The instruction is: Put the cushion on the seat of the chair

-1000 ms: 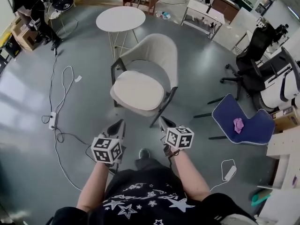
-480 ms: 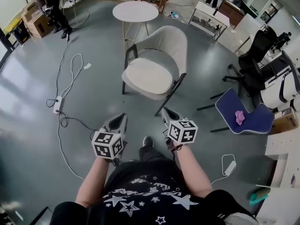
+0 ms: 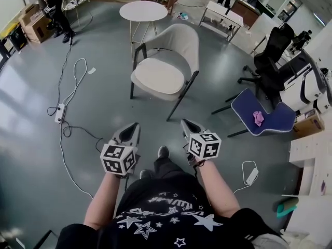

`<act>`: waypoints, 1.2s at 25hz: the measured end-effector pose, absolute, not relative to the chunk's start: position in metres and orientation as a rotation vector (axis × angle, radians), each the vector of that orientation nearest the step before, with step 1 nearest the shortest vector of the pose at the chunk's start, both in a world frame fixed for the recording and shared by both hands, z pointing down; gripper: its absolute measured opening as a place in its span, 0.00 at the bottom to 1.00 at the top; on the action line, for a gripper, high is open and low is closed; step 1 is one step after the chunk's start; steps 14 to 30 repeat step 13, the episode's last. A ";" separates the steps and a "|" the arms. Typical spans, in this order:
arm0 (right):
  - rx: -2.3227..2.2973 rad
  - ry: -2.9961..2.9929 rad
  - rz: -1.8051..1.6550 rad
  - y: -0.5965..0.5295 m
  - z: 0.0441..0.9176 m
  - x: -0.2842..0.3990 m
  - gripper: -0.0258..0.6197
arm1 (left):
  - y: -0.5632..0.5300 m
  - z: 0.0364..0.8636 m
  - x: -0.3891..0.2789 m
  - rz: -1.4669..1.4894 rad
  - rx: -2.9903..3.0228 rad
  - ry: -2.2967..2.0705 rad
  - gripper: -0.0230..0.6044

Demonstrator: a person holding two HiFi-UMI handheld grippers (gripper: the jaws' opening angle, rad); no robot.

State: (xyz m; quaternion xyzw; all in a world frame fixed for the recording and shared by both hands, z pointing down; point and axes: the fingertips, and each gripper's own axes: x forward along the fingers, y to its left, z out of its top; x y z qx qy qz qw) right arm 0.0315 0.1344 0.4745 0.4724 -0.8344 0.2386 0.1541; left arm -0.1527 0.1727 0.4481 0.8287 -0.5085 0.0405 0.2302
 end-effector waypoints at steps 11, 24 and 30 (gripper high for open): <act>1.386 -2.477 0.577 0.150 0.457 0.028 0.04 | 0.186 0.448 -0.143 0.090 2.288 -1.393 0.05; 1.388 -2.517 0.549 0.150 0.451 0.028 0.04 | 0.187 0.448 -0.140 0.086 2.286 -1.393 0.05; 1.388 -2.517 0.549 0.150 0.451 0.028 0.04 | 0.187 0.448 -0.140 0.086 2.286 -1.393 0.05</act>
